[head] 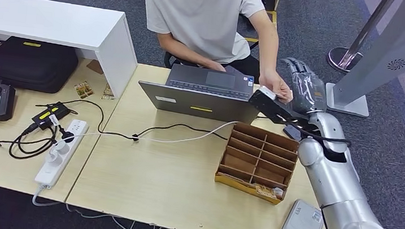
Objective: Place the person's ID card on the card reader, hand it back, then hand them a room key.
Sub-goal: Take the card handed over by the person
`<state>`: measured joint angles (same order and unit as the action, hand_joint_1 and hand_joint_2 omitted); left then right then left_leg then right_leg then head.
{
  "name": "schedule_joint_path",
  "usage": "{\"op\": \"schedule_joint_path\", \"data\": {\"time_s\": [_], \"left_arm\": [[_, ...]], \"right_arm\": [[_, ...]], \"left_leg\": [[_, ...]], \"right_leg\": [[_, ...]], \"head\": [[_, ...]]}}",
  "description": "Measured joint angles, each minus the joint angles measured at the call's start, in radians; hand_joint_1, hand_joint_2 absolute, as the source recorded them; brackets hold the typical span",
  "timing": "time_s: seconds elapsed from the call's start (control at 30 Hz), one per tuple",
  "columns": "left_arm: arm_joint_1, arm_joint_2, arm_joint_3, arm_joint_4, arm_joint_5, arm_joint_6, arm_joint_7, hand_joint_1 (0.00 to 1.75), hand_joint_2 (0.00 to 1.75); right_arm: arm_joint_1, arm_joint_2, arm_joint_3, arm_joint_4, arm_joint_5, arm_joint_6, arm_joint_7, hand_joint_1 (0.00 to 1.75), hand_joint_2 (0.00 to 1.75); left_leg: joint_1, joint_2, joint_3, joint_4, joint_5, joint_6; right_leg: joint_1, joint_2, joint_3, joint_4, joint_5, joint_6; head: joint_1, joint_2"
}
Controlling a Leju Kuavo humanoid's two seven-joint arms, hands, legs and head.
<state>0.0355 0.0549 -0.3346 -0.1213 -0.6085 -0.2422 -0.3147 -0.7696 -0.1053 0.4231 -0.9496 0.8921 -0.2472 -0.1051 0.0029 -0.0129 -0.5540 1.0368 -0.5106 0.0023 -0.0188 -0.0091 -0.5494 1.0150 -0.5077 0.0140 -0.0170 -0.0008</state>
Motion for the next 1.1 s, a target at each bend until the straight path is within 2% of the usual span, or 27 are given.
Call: {"op": "schedule_joint_path", "data": {"time_s": [0.73,0.9,1.1], "left_arm": [[0.007,0.004,0.001,0.0,0.001,0.001,-0.033,0.0,0.0],[0.015,0.001,0.003,0.0,0.009,0.023,-0.034,0.0,0.0],[0.029,-0.006,0.011,0.0,0.024,0.041,-0.063,0.0,0.0]], "right_arm": [[0.021,-0.006,-0.005,-0.031,-0.043,0.003,-0.012,1.75,1.75],[0.103,-0.052,-0.032,-0.122,-0.073,-0.028,-0.043,1.75,1.75],[0.302,-0.147,-0.12,-0.32,-0.094,-0.082,-0.099,1.75,1.75]], "left_leg": [[0.0,0.001,0.0,0.0,0.0,0.0],[0.0,-0.001,0.0,0.0,0.0,0.0],[0.0,-0.001,-0.001,0.0,-0.001,0.001]], "right_leg": [[0.0,0.001,0.0,0.0,0.0,0.0],[0.0,-0.001,0.0,-0.001,0.0,0.0],[0.0,-0.002,0.0,-0.002,0.0,0.0]], "head": [[0.0,0.0],[0.0,0.0],[0.0,0.0]]}}
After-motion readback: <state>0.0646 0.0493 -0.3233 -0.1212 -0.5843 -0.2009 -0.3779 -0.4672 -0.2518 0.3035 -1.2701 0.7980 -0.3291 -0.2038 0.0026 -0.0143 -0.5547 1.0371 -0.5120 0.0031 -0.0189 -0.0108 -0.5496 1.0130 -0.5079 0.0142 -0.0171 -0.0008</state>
